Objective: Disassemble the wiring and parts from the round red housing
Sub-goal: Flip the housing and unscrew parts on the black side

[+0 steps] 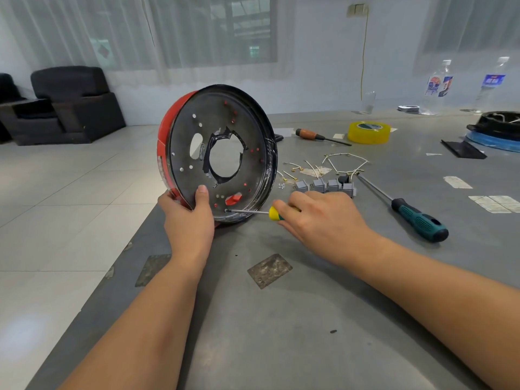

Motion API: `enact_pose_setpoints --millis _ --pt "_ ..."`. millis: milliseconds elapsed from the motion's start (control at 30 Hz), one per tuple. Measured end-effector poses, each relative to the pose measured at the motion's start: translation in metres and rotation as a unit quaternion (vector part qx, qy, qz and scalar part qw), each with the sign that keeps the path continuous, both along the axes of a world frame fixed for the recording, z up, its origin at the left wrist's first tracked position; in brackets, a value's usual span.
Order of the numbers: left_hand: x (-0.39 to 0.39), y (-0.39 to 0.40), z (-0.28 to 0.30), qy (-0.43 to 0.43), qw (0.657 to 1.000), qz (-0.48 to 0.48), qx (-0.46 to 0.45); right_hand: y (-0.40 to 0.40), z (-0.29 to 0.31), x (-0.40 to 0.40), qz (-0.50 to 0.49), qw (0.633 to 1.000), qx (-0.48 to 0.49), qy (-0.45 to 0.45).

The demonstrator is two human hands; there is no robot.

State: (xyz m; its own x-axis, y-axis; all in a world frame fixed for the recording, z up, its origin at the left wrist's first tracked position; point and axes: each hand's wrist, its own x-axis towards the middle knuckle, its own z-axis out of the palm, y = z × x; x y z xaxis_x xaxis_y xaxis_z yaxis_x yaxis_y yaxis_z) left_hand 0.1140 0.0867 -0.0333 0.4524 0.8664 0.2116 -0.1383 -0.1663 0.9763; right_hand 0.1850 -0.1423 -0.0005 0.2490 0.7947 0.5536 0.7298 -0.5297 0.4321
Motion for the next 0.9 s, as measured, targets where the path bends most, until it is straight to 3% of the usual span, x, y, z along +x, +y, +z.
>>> enact_pose_setpoints --millis 167,333,433,567,667,833,900 --pt "0.001 0.000 -0.002 0.007 1.000 0.012 0.007 0.003 -0.001 -0.002 0.039 0.997 0.025 0.058" --pt "0.001 0.002 -0.001 0.009 1.000 0.018 -0.004 0.002 0.003 0.004 0.105 0.954 0.151 0.237" --pt "0.001 0.003 -0.001 0.014 1.000 0.018 0.001 -0.001 0.005 0.010 0.136 0.887 0.247 0.366" --pt "0.001 0.002 -0.001 0.016 1.000 0.022 0.001 0.000 0.004 0.014 0.158 0.723 0.381 0.555" --pt "0.001 0.001 -0.001 0.013 1.000 0.028 0.002 0.001 0.002 0.015 0.158 0.667 0.414 0.599" --pt "0.000 0.001 0.000 -0.008 0.999 0.029 -0.016 0.004 0.002 0.017 0.080 0.681 0.365 0.630" --pt "0.000 0.002 0.000 -0.021 0.999 0.027 -0.030 0.001 0.004 0.018 0.036 0.747 0.305 0.590"
